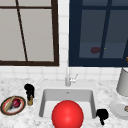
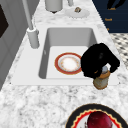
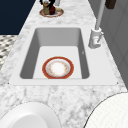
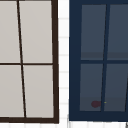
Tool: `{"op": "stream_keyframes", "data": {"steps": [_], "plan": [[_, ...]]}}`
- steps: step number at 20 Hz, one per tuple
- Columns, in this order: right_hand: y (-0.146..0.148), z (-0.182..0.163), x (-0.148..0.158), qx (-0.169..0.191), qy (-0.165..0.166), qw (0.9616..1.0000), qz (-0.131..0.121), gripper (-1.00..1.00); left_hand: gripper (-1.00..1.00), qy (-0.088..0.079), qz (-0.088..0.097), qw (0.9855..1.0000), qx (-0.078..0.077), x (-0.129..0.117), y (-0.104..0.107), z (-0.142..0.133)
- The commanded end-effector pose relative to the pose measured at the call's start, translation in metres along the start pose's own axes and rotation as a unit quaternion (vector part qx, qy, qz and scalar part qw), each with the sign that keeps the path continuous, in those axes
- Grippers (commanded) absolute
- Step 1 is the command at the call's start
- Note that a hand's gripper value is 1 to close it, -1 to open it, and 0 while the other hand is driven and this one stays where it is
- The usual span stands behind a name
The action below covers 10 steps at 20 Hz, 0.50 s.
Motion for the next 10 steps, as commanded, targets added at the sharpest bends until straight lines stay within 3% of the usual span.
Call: {"op": "stream_keyframes", "data": {"steps": [1,7,10], "plan": [[0.0,0.0,0.0,0.0,0.0,1.0,0.0,0.0,1.0,-0.017,0.026,0.9993,0.02,0.016,-0.02,0.025],[0.0,0.0,0.0,0.0,0.0,1.0,0.0,0.0,1.0,-0.008,0.001,0.9999,0.011,0.034,-0.057,0.065],[0.0,0.0,0.0,0.0,0.0,1.0,0.0,0.0,1.0,-0.015,-0.004,0.9999,0.008,0.039,-0.084,0.076]]}}
